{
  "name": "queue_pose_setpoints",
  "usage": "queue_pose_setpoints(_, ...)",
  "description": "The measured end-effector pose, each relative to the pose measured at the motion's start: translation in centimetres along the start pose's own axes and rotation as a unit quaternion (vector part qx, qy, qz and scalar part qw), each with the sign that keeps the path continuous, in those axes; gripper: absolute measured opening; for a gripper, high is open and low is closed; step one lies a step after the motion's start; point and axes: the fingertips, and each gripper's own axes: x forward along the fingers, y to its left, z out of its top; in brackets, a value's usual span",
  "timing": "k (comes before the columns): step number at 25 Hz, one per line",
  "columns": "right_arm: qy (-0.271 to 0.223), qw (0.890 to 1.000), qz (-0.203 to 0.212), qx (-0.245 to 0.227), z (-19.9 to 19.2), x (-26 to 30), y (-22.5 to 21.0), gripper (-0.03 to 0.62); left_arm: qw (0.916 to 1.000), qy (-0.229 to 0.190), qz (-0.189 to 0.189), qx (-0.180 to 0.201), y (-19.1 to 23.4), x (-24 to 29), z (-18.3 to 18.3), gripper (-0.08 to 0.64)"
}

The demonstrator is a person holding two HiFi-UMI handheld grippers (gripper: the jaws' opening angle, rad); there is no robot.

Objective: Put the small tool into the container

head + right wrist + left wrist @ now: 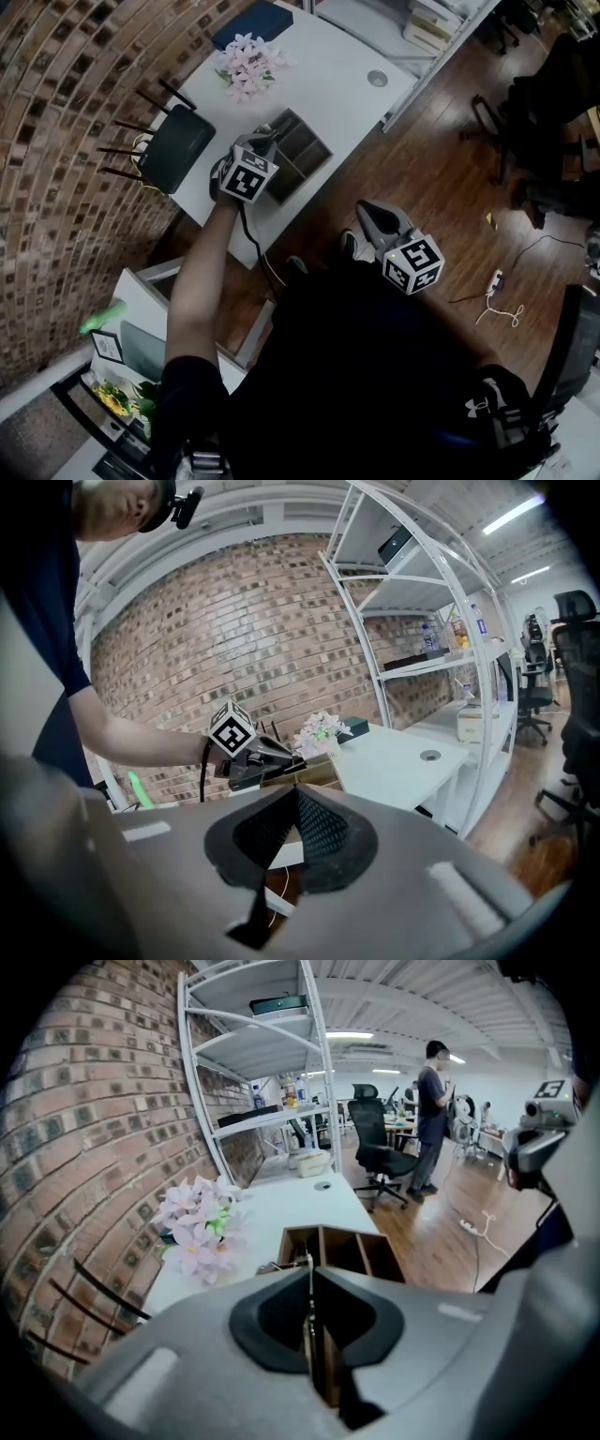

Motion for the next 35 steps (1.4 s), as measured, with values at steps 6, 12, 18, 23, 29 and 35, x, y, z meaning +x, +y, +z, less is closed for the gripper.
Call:
queue_pose_setpoints(6,0.001,1.000,-0.001,-0.001,-0.2,0.1,-0.1,0.003,1.0000,0.005,-0.002,0.006,0.0,0.8,-0.4,0.014)
queue_pose_setpoints(12,0.002,1.000,-0.002,0.004,-0.2,0.2,-0.3,0.003,0.9999,0.013,-0.006,0.008,-0.2,1.3,-0.7,0.014)
queue_pose_setpoints(18,0.004,1.000,-0.004,0.005,-0.3,0.3,-0.5,0.003,0.9997,0.014,-0.013,0.013,-0.5,1.9,-1.0,0.014)
queue_pose_setpoints(23,0.006,1.000,-0.005,0.009,-0.2,0.3,-0.5,0.003,0.9997,0.017,-0.012,0.012,-0.6,1.8,-1.1,0.014)
queue_pose_setpoints(29,0.006,1.000,-0.004,0.007,-0.3,0.3,-0.7,0.003,0.9997,0.017,-0.014,0.012,-0.9,2.0,-1.3,0.014)
queue_pose_setpoints(35,0.008,1.000,-0.005,0.007,-0.3,0.3,-0.6,0.003,0.9997,0.017,-0.014,0.013,-1.0,2.4,-1.4,0.014)
